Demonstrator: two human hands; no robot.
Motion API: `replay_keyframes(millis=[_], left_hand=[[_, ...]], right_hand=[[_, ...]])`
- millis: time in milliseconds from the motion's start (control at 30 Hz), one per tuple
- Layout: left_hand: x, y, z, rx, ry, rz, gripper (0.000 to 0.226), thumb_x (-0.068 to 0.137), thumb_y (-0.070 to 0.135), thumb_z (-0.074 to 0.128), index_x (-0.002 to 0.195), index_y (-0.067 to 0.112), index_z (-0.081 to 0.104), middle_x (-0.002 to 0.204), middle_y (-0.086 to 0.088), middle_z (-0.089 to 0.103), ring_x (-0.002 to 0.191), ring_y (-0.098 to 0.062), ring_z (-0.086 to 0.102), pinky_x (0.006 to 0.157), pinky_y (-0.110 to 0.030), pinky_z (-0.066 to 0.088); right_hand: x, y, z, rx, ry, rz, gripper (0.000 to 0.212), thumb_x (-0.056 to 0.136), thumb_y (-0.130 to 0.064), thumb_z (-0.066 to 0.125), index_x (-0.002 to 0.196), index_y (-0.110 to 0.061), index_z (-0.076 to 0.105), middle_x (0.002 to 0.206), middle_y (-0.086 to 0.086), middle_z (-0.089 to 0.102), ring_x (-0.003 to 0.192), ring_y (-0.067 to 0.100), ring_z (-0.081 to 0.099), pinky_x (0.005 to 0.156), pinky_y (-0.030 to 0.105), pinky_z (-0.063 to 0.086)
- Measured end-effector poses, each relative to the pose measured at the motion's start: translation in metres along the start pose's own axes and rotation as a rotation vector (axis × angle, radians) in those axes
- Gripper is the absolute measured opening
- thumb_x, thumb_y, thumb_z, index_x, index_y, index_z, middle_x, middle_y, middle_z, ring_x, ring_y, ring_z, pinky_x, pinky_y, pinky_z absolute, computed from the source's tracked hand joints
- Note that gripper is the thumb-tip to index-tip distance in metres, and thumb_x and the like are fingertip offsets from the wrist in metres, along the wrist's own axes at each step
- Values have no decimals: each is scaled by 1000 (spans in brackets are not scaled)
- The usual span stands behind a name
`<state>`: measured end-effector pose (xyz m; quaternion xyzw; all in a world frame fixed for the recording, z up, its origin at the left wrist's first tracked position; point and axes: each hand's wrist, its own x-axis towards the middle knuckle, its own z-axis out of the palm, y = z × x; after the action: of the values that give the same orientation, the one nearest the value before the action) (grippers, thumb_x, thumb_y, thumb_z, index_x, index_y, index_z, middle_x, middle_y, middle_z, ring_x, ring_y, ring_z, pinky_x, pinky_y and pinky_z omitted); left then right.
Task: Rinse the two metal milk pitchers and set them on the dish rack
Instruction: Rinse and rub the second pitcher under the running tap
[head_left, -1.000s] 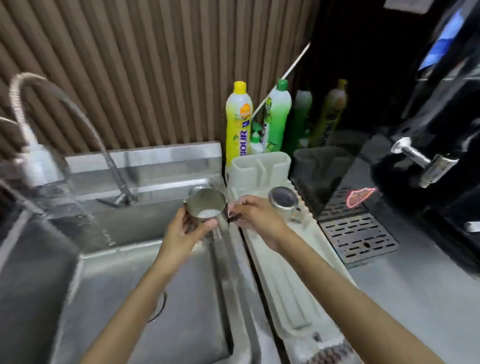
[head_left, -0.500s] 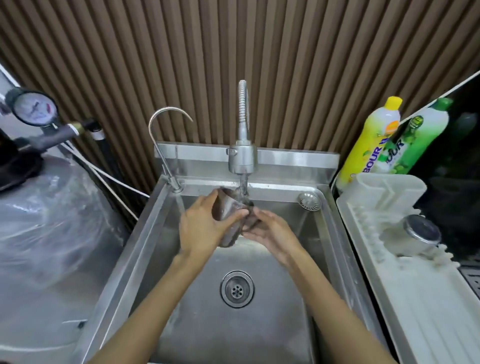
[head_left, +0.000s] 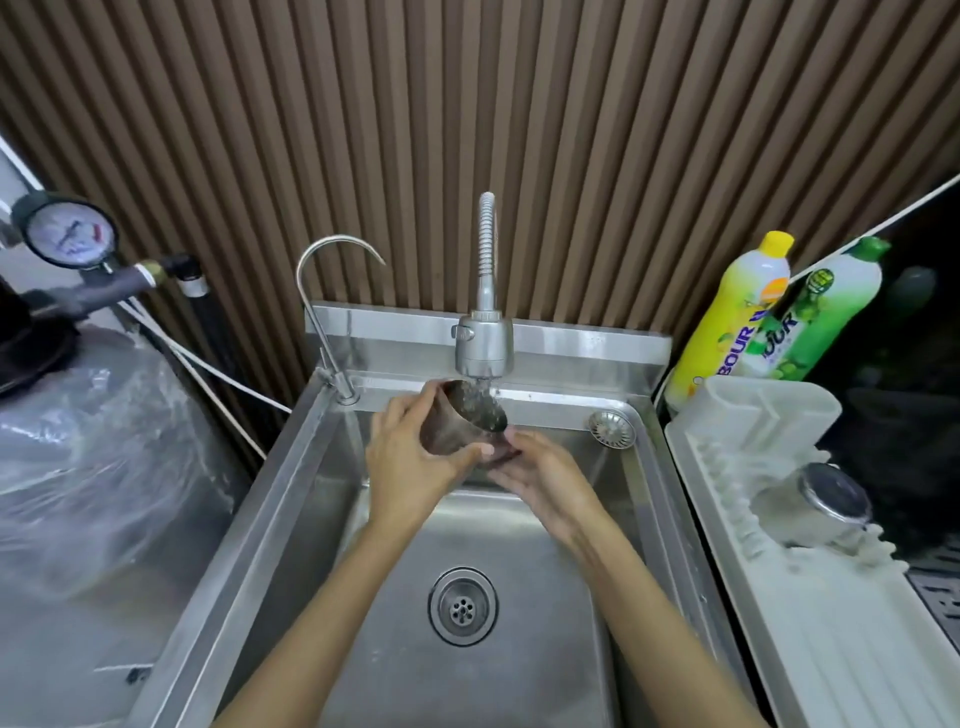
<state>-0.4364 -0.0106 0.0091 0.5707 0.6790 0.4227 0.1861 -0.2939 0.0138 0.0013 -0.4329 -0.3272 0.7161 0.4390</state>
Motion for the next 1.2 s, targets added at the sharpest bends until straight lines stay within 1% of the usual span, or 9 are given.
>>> replay_keyframes(millis=[133,233,333,467,633,800,900,1033,1200], left_hand=[[-18,-8,10,-4,-92,-196,78,54,75,63,112,23,61,99,-2,69,97,-21,64,85,-34,51],[-17,-3,25,-349,-169,-268,61,54,52,76,106,21,63,96,-1,74,93,-18,69,91,-38,53],[-8,11,30,-581,-108,-237,61,55,19,79,112,28,57,101,5,71,95,-12,66,89,-28,52],[2,19,13,-429,14,-49,72,61,10,80,119,36,47,110,13,54,100,-1,52,84,-12,40],[-8,-3,12,-54,-44,-274,85,41,85,58,107,31,60,97,0,68,96,-19,64,87,-37,52],[-14,9,32,-496,-145,-324,55,59,35,83,110,24,63,100,0,74,98,-15,68,92,-31,51],[-4,7,26,-609,-72,-223,67,61,7,82,117,31,55,110,9,68,107,-4,62,95,-21,47],[-3,8,5,-286,11,-47,87,53,22,86,131,27,48,114,8,50,111,-10,48,93,-18,41],[-23,8,7,-444,-108,-299,44,60,27,84,101,28,67,90,7,67,88,-7,62,82,-18,47]], right_hand=[[-6,-14,-13,-442,130,19,11,85,-19,62,82,-8,64,82,15,68,66,24,64,68,34,58],[-7,-21,-12,-725,298,-308,24,80,-17,65,59,-20,53,77,13,68,71,23,62,75,34,52],[-8,-14,1,-558,334,-465,13,82,-12,62,72,-20,63,89,4,73,81,12,66,79,24,49],[-5,-2,9,-114,117,-220,16,87,-10,58,71,-13,58,90,9,65,91,20,60,93,31,47],[-8,-22,-1,-488,154,-54,18,85,-21,61,69,-14,60,81,16,69,72,27,67,71,36,59],[-15,-39,1,-996,394,-391,20,80,-21,62,61,-21,54,69,3,65,70,23,57,71,30,44],[-16,-25,12,-577,292,-373,13,84,-9,60,72,-14,59,88,-2,69,76,2,60,74,22,46],[-13,2,10,-141,98,-93,20,89,-6,52,70,-9,53,89,10,65,91,21,63,98,35,48],[-26,-19,-2,-806,257,-204,19,84,-25,60,74,-9,65,82,16,73,83,32,68,82,37,53]])
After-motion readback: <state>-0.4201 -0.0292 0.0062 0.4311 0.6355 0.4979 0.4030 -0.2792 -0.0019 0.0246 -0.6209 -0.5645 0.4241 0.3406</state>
